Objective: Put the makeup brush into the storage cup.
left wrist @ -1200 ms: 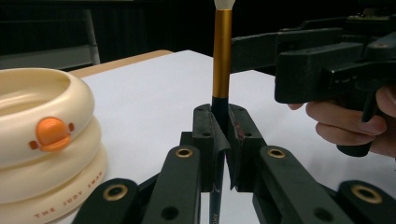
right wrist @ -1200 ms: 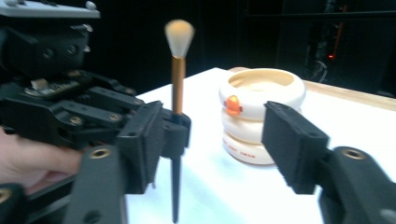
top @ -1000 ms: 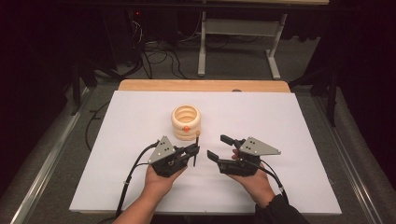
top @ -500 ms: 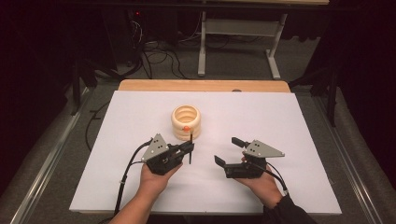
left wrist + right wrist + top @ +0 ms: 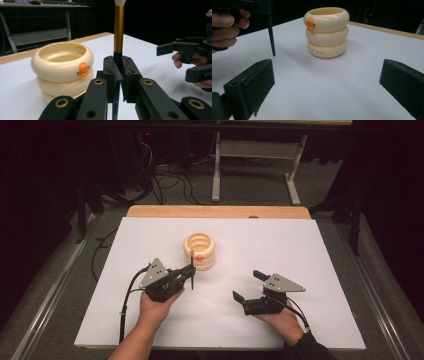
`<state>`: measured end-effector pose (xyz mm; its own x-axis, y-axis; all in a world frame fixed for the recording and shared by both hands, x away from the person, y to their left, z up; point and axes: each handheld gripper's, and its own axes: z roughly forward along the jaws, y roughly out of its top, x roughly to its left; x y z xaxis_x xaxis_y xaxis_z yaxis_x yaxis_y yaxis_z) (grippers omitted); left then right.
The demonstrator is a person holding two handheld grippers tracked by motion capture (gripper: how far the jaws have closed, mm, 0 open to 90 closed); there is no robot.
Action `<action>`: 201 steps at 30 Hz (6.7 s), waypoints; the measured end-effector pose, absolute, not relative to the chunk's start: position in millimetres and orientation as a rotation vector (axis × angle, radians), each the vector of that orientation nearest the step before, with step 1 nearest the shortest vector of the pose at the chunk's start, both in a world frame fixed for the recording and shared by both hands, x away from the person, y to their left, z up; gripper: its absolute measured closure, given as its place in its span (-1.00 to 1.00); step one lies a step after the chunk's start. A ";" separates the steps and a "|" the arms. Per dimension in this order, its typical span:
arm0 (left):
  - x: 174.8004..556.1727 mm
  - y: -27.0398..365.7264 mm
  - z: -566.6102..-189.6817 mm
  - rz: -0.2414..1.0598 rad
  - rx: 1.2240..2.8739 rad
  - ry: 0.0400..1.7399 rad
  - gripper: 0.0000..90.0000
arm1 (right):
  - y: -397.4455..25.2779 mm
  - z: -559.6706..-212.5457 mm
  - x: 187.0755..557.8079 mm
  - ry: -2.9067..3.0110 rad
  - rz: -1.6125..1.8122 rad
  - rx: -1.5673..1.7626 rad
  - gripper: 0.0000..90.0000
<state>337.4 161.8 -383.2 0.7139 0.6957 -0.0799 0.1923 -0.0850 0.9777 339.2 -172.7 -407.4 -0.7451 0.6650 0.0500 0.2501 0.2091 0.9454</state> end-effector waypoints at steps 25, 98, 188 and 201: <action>353.2 189.3 -365.3 0.552 1.584 0.824 0.85 | -175.9 -416.5 337.0 2.127 1.481 0.840 -0.98; 428.9 162.2 -315.3 0.605 1.568 0.822 0.85 | -174.8 -417.4 336.1 2.112 1.458 0.789 -0.98; 432.7 145.2 -368.9 0.525 1.694 0.920 -0.10 | -173.3 -419.7 335.7 2.124 1.453 0.792 -0.98; 431.7 146.3 -366.6 0.528 1.698 0.923 -0.25 | -173.7 -419.7 335.9 2.123 1.452 0.795 -0.98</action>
<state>431.7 146.3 -366.6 0.6002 0.7934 -0.1016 0.3150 -0.1177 0.9418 335.9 -173.7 -419.7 -0.7347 0.6772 -0.0401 0.2084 0.2815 0.9367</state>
